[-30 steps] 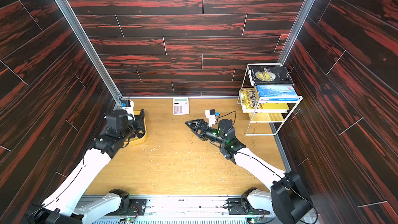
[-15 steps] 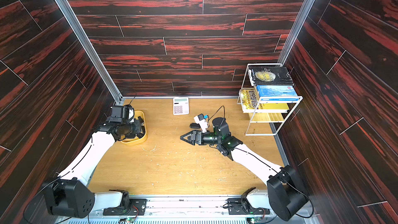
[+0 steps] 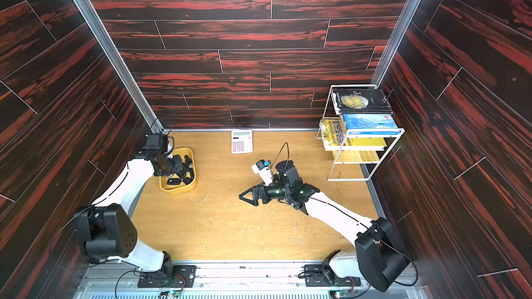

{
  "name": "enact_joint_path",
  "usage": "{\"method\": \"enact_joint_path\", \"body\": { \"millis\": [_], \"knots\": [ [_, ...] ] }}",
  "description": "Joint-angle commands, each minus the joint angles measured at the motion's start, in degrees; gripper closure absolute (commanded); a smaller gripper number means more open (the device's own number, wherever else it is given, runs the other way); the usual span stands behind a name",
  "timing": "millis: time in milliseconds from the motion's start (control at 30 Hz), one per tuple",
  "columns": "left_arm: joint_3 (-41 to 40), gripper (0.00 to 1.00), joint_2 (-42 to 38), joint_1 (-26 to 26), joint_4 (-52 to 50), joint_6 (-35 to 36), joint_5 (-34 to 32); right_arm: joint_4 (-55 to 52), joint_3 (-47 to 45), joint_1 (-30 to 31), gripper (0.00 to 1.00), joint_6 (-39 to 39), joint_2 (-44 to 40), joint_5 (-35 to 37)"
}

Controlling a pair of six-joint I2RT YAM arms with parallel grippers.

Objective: Place the car key into the storage box
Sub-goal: Place the car key in the storage box.

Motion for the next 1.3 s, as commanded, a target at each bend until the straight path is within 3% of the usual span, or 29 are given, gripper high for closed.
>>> {"method": "enact_joint_path", "body": {
  "millis": [0, 533, 800, 1133, 1267],
  "knots": [
    [2.9, 1.00, 3.4, 1.1, -1.1, 0.0, 0.9, 0.4, -0.1, 0.5, 0.04, -1.8, -0.3, 0.4],
    [14.2, 1.00, 18.9, 2.8, -1.4, 2.9, -6.8, 1.9, -2.5, 0.7, 0.04, -0.9, -1.6, 0.7],
    [17.4, 1.00, 23.4, 4.6, -3.3, 2.8, -4.6, 2.0, -3.4, 0.9, 0.07, -0.8, -2.1, 0.1],
    [18.9, 0.42, 25.9, 5.2, -4.3, 2.5, 0.1, 2.2, -3.7, 1.1, 0.07, -0.1, -2.4, 0.5],
    [18.3, 0.33, 25.6, 5.3, -4.8, 2.4, 1.6, 2.1, -3.7, 1.0, 0.07, -0.1, -2.3, 0.6]
  ]
}}
